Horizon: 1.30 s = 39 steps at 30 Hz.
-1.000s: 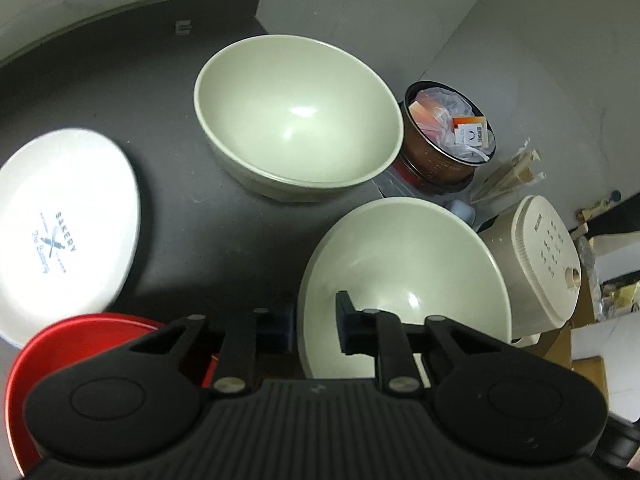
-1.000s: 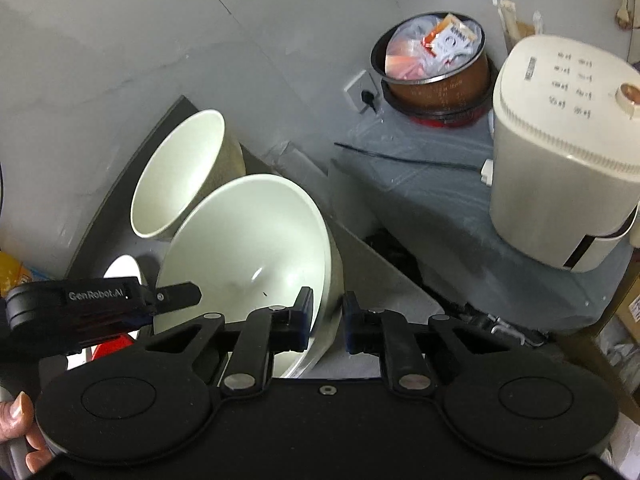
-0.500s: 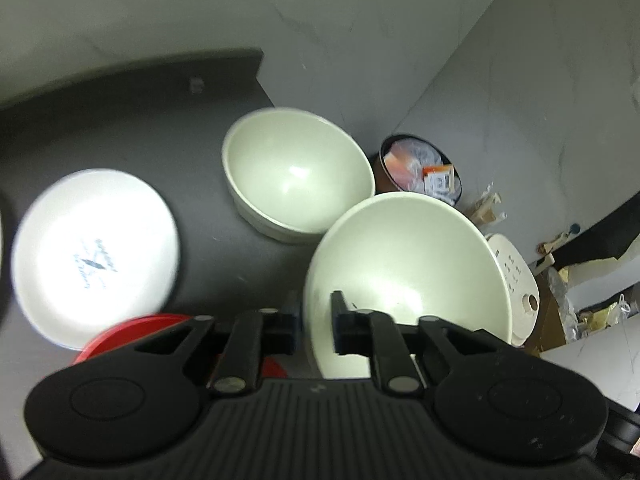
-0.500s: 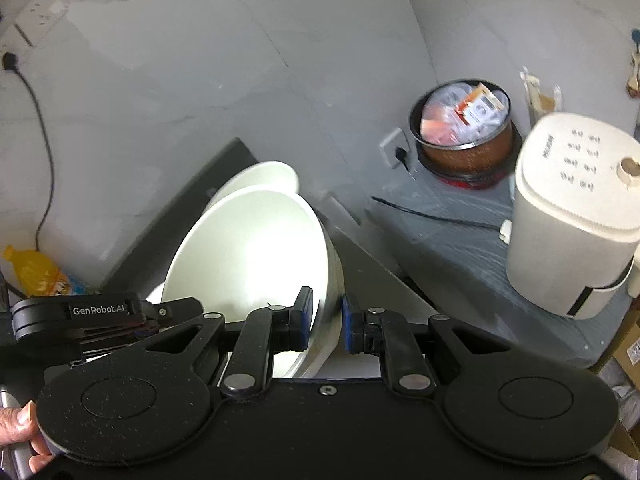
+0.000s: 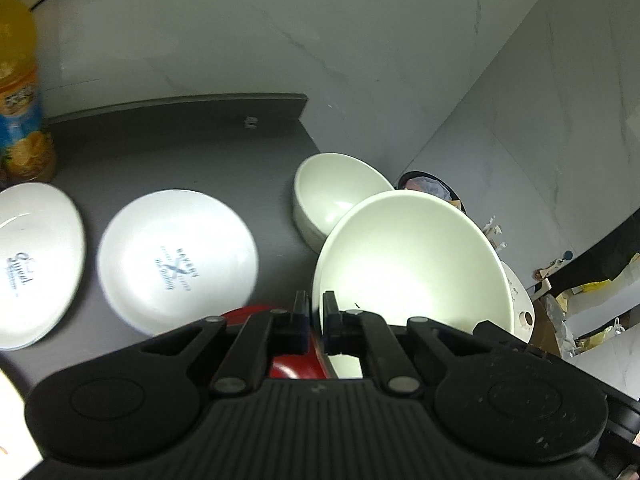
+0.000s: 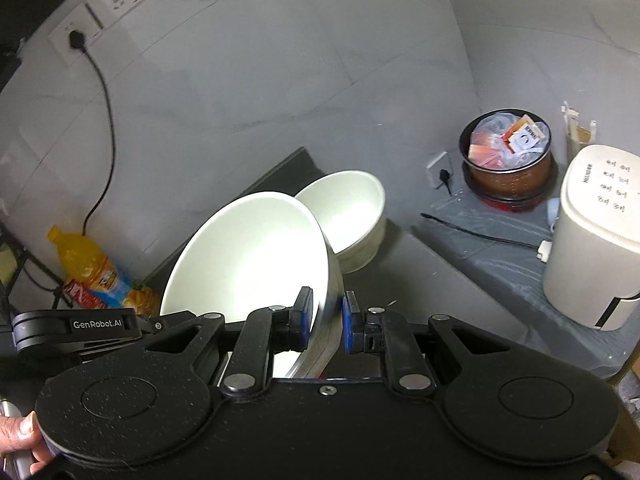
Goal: Organize plates and bowls
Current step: 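Lower the cream bowl into the red bowl and open the right gripper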
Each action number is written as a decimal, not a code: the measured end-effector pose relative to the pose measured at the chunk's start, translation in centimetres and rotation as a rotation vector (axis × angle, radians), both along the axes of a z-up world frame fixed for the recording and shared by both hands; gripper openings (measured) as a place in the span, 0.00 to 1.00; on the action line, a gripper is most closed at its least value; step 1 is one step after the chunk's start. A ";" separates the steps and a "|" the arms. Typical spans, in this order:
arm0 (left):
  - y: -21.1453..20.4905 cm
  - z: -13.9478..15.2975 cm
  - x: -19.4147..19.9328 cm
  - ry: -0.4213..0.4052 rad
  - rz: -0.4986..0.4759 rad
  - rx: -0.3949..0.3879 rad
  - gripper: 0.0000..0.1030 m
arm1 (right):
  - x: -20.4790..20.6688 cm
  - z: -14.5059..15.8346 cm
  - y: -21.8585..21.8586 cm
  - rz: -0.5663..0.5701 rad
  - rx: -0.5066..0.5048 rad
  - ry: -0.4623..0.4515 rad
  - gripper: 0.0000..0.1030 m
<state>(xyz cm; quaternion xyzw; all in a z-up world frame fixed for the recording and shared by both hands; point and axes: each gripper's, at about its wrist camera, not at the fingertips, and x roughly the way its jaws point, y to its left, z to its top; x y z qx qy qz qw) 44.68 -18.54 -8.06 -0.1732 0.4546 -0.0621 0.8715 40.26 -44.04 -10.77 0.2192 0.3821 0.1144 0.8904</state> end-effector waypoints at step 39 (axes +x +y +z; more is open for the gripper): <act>4.6 -6.8 -3.0 0.225 0.073 0.063 0.09 | -1.9 -4.5 5.8 0.112 -0.073 0.155 0.15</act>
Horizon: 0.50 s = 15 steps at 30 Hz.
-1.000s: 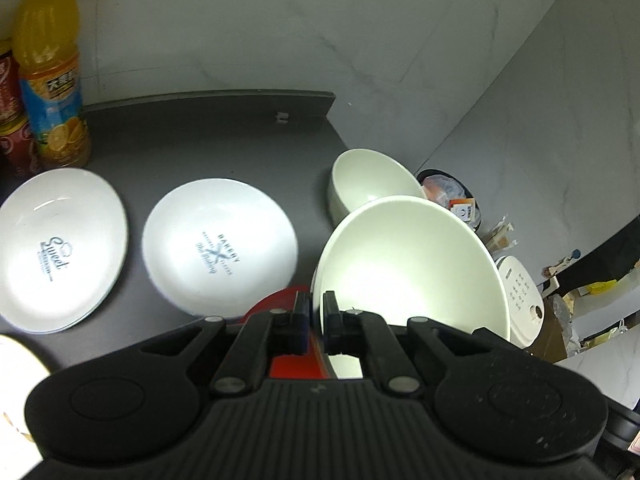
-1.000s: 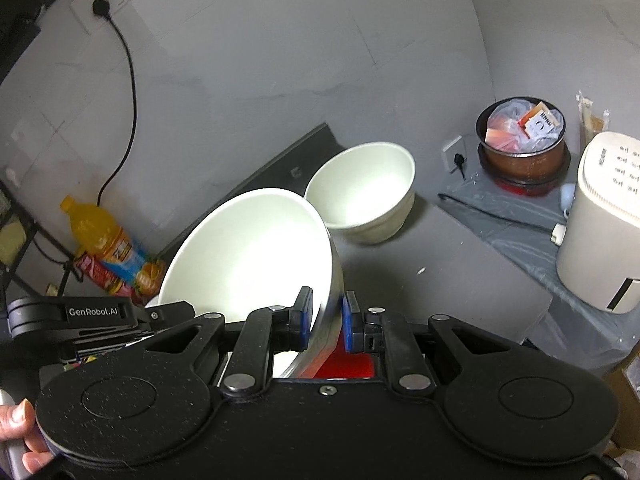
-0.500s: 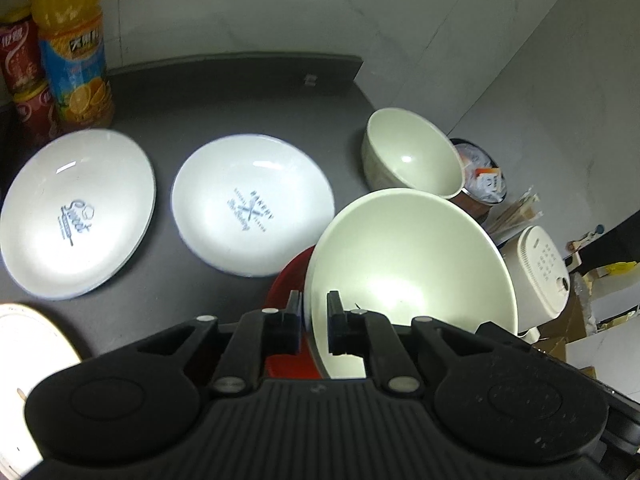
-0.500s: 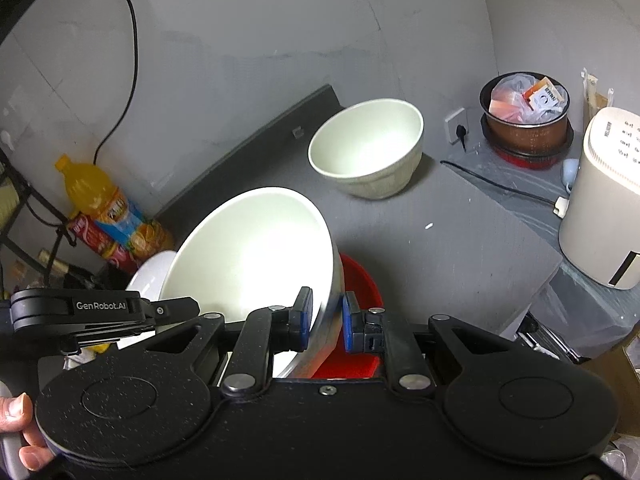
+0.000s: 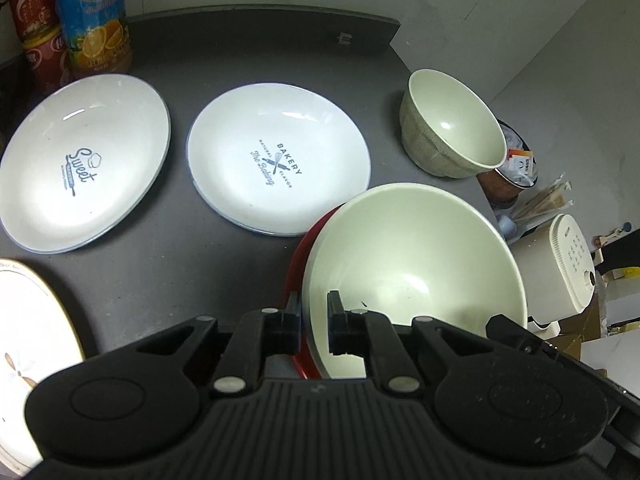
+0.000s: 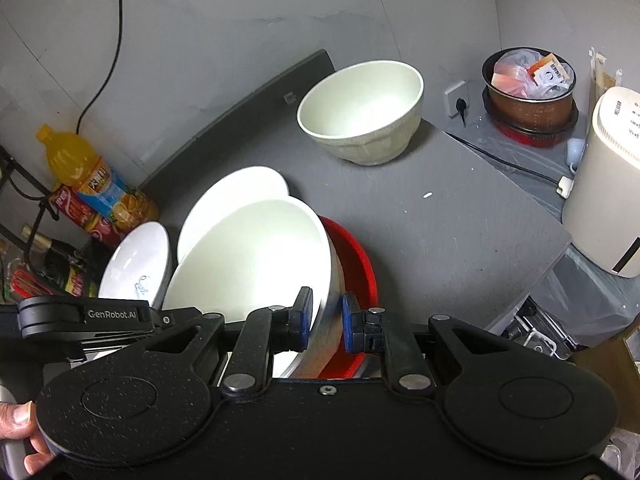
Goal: Organize plates and bowls
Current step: 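Lower the cream bowl into the red bowl and open the right gripper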
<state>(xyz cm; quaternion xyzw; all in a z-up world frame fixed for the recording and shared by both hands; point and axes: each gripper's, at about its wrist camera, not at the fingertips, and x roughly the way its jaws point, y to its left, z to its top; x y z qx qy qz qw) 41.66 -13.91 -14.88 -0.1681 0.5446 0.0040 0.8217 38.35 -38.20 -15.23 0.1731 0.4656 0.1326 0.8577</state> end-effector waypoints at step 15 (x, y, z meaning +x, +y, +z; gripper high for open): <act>0.2 -0.2 0.3 0.053 -0.011 -0.036 0.09 | 0.9 -0.9 0.0 -0.035 -0.047 0.003 0.09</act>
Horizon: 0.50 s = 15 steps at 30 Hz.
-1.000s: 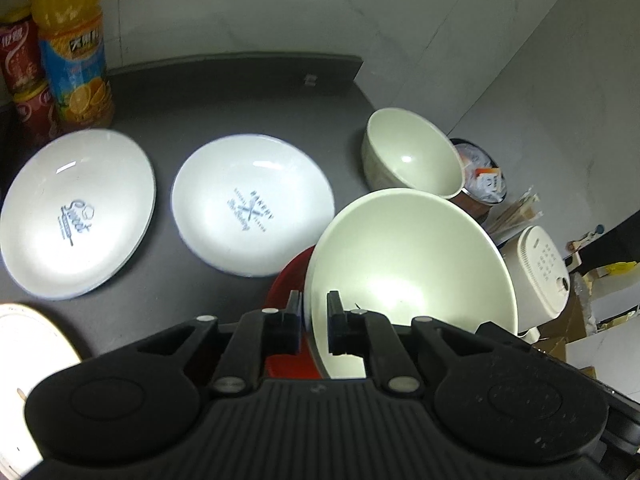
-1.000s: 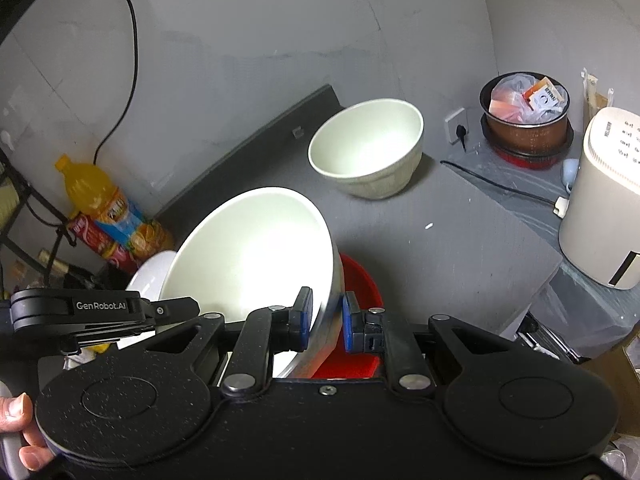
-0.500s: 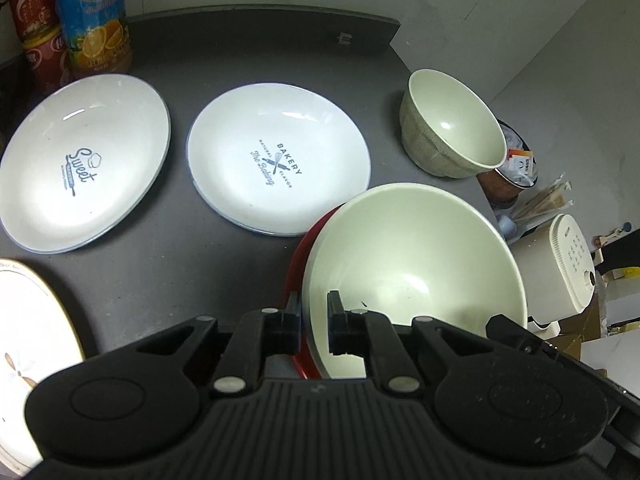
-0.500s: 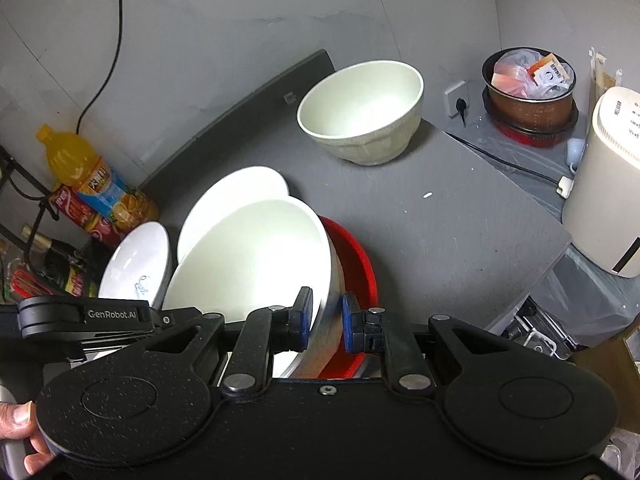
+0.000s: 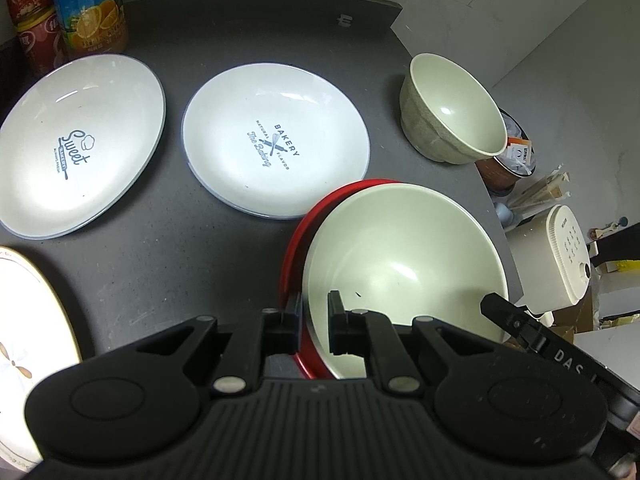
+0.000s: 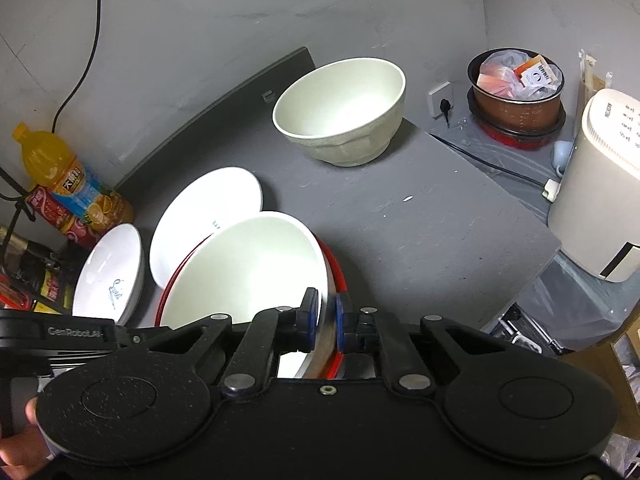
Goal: Organize plates and bowls
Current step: 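Lower the cream bowl into the red bowl and open the right gripper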
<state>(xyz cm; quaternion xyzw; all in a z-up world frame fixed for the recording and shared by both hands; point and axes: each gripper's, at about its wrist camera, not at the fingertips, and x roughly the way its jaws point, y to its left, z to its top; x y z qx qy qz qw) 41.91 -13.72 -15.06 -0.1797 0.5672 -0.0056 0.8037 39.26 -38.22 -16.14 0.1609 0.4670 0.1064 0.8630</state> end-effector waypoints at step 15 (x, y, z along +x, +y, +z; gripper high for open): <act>1.6 2.2 -0.8 -0.050 -0.013 0.016 0.26 | -0.4 1.2 0.3 -0.018 -0.063 -0.024 0.09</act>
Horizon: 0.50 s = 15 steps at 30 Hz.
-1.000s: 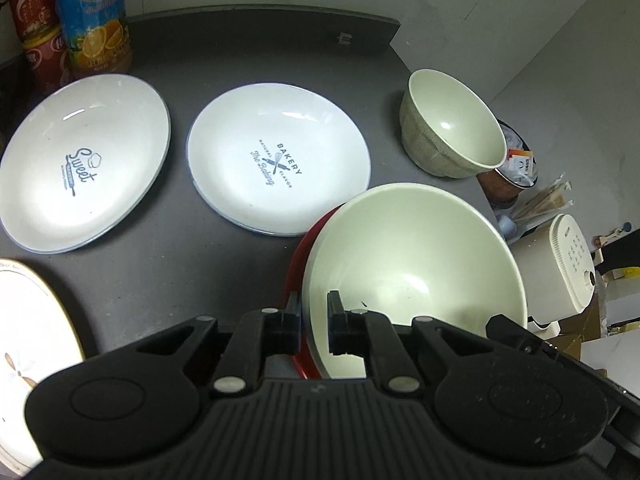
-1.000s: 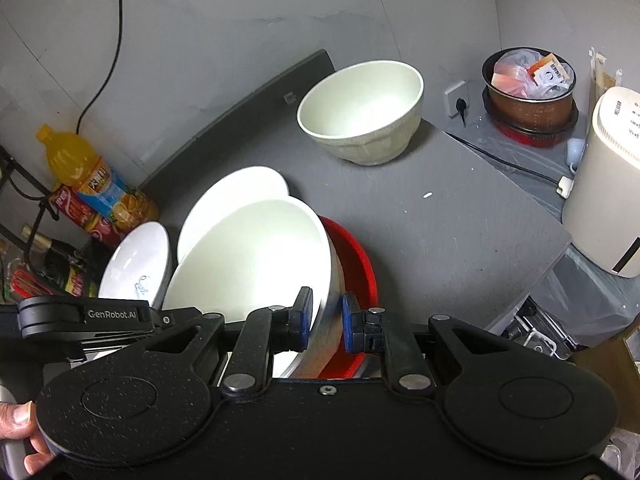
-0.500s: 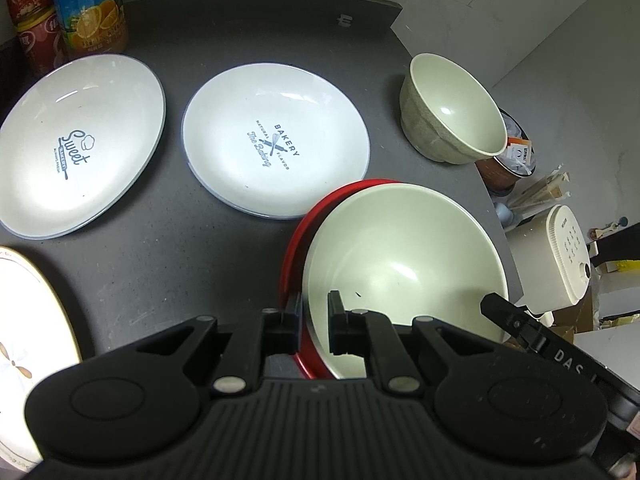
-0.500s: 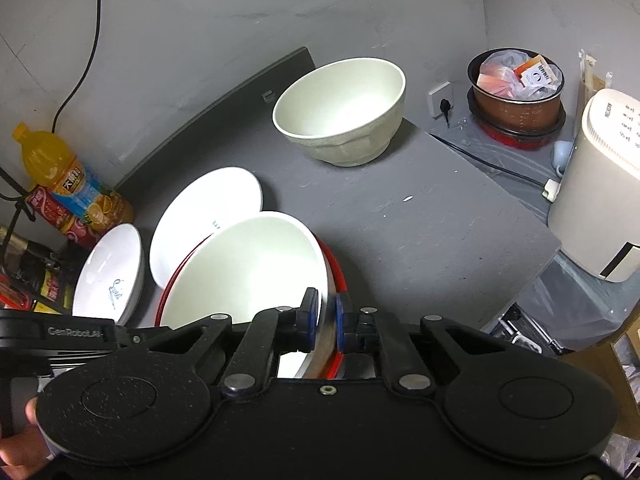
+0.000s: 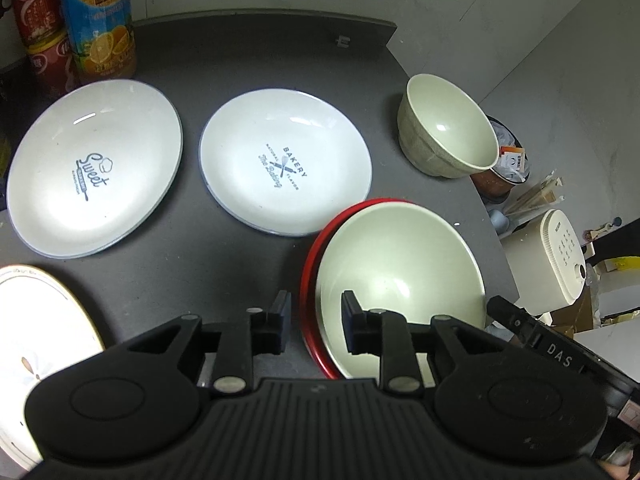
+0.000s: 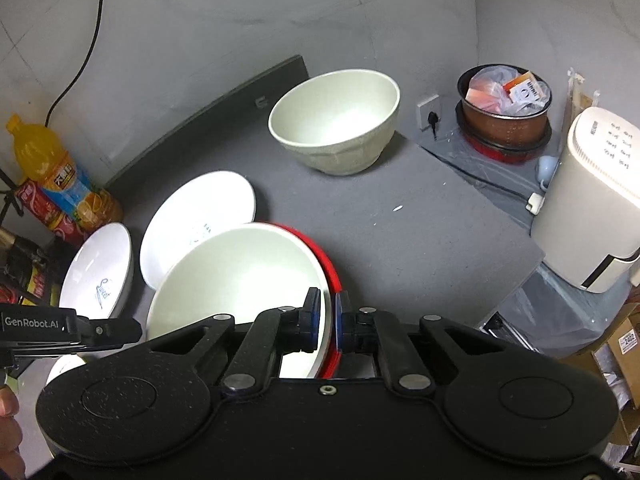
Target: Organize plates and bowls
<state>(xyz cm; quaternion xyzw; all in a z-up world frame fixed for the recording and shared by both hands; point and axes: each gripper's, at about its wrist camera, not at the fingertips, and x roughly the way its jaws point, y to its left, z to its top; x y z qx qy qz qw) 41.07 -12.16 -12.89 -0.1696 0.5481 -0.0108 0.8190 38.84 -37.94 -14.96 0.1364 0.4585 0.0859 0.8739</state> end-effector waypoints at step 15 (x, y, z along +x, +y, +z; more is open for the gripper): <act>-1.6 1.0 2.4 -0.033 -0.009 0.010 0.51 | 0.7 0.9 -1.9 0.001 0.075 0.013 0.49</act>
